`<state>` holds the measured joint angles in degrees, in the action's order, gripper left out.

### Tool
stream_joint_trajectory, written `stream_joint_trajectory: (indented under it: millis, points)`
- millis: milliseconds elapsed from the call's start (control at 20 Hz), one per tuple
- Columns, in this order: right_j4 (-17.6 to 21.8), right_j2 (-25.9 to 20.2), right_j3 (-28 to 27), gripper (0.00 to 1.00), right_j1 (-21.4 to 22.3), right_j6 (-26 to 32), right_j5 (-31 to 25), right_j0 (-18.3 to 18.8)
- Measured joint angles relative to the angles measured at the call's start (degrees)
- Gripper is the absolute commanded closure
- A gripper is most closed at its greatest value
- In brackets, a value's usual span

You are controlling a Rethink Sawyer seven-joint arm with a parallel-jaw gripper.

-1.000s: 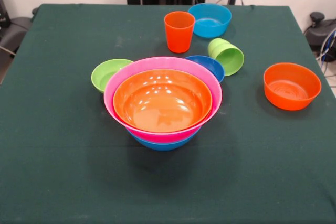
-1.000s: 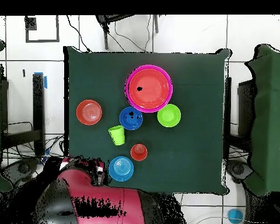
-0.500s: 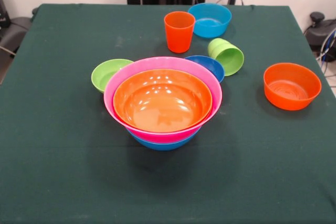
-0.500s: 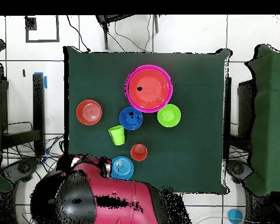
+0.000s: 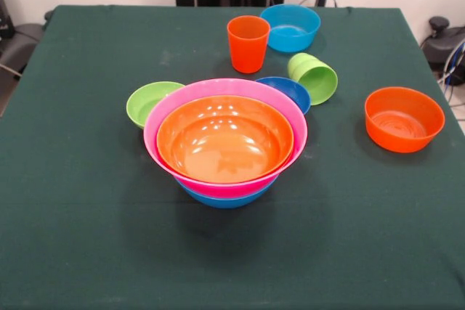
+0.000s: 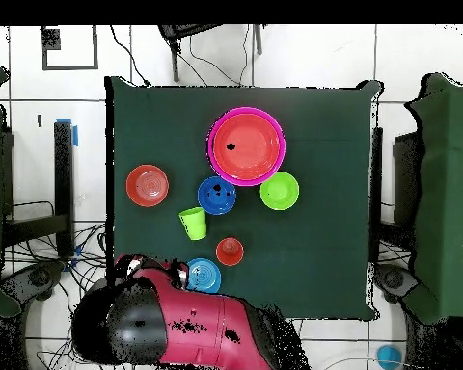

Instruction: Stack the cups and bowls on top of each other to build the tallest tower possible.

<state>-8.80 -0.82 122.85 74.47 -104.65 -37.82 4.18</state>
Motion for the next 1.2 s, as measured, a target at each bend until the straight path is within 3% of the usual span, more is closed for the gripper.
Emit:
stream_joint_trajectory:
  millis: [850,1200]
  points:
    - [-0.05,-8.39,5.89,0.00,-3.87,0.00,11.56,7.21]
    - [-0.04,-10.90,6.99,0.00,-4.72,0.00,12.89,8.50]
